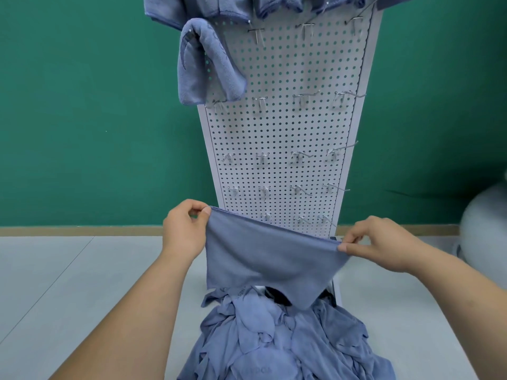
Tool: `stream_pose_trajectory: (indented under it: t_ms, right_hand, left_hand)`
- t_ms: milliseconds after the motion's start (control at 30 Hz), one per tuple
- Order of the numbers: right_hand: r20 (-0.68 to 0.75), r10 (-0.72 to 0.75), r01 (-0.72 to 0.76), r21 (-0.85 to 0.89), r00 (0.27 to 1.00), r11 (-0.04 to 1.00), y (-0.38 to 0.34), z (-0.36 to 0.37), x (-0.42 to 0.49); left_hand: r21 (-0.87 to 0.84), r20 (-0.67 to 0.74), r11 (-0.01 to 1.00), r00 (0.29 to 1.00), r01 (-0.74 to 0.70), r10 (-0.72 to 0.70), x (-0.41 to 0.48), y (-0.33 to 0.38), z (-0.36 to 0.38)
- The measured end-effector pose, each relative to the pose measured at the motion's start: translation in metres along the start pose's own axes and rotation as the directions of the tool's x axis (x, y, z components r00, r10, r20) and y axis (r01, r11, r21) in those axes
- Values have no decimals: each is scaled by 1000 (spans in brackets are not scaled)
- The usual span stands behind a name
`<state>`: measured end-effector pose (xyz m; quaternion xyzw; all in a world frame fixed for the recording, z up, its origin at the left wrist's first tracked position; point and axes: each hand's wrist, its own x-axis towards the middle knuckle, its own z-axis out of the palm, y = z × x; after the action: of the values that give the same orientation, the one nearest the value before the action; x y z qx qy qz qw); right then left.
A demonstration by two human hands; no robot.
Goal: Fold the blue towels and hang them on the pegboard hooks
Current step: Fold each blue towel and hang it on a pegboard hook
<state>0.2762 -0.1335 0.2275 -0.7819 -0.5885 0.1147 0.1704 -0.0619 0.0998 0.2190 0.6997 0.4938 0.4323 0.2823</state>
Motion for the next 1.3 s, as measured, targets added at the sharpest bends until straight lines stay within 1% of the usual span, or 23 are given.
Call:
stream_pose_trajectory:
  t_ms: [67, 133, 167, 233, 267, 333, 367, 467, 567, 633, 700, 767, 867, 900, 967, 1000, 1033, 1067, 1100, 1133, 1200, 1233, 1300]
  right_hand:
    - [39, 3, 0, -87, 999, 996, -2, 4, 0]
    - [7, 83, -79, -244, 997, 967, -3, 6, 1]
    - [-41, 126, -132, -310, 991, 941, -3, 6, 2]
    - [-197, 152, -218, -375, 969, 901, -3, 6, 5]
    - [-284, 145, -246, -363, 948, 899, -4, 5, 6]
    - [-452, 140, -273, -244, 881, 931, -5, 1, 6]
    - [-507, 140, -267, -187, 850, 945, -4, -1, 5]
    - [-585, 121, -246, -139, 802, 959, -5, -9, 0]
    - [-627, 106, -238, -131, 771, 962, -8, -10, -1]
    - [-649, 64, -203, -141, 758, 969, -8, -8, 1]
    - [-651, 32, -161, -139, 758, 977, -4, -5, 3]
    - [-617, 46, -163, -134, 786, 978, 3, -1, 6]
    - [-586, 43, -176, -170, 809, 970, 13, 5, 9]
    - [-572, 69, -167, -121, 818, 979, 13, 6, 10]
    - [-531, 191, -156, 111, 826, 982, 6, 4, 10]
    - [-494, 277, -146, 287, 824, 947, 2, 3, 9]
    - [-448, 354, -114, 479, 821, 870, -2, 1, 9]
    - [-398, 410, -66, 647, 821, 760, -6, -1, 8]
    - [-362, 444, -11, 765, 819, 644, -9, -3, 8]
    - [-342, 464, 40, 836, 817, 547, -12, -7, 7]
    - [-318, 495, 112, 909, 808, 401, -17, -13, 6]
    - [-301, 513, 130, 931, 804, 342, -21, -15, 5]
    - [-266, 547, 136, 954, 794, 266, -25, -16, 5]
  left_hand:
    - [-30, -33, 1000, 999, 9, -10, 1, -1, -2]
    - [-29, -50, 999, 999, 13, -15, 2, -3, -4]
    - [-3, -46, 1000, 999, 8, -8, 2, -3, -4]
    - [91, -19, 996, 1000, -22, 24, 2, -6, -4]
    - [139, -2, 989, 999, -39, 40, 2, -8, -3]
    - [226, 31, 972, 998, -64, 59, 1, -10, -3]
    - [272, 47, 959, 997, -77, 66, 1, -11, -3]
    - [384, 85, 915, 992, -124, 98, 0, -11, -2]
    - [411, 84, 901, 990, -140, 116, -2, -6, 2]
    - [365, 75, 924, 993, -113, 92, -2, -4, 4]
    - [257, 87, 964, 995, -72, 51, -1, -3, 6]
    - [134, 102, 991, 995, -30, 17, -1, -1, 8]
    - [-33, 110, 999, 993, 41, -37, -5, 7, 11]
    - [-85, 114, 994, 991, 74, -64, -6, 10, 12]
    - [-183, 121, 973, 985, 141, -120, -8, 12, 15]
    - [-234, 122, 957, 982, 169, -144, -9, 13, 16]
    - [-291, 121, 936, 978, 196, -167, -8, 14, 17]
    - [-351, 118, 910, 975, 219, -189, -8, 16, 17]
    - [-409, 111, 881, 971, 237, -210, -7, 19, 17]
    - [-458, 103, 853, 968, 249, -228, -6, 21, 17]
    - [-537, 93, 800, 961, 269, -261, -4, 27, 16]
    - [-570, 93, 772, 956, 281, -279, -4, 29, 15]
    - [-605, 77, 737, 944, 300, -320, -5, 31, 17]
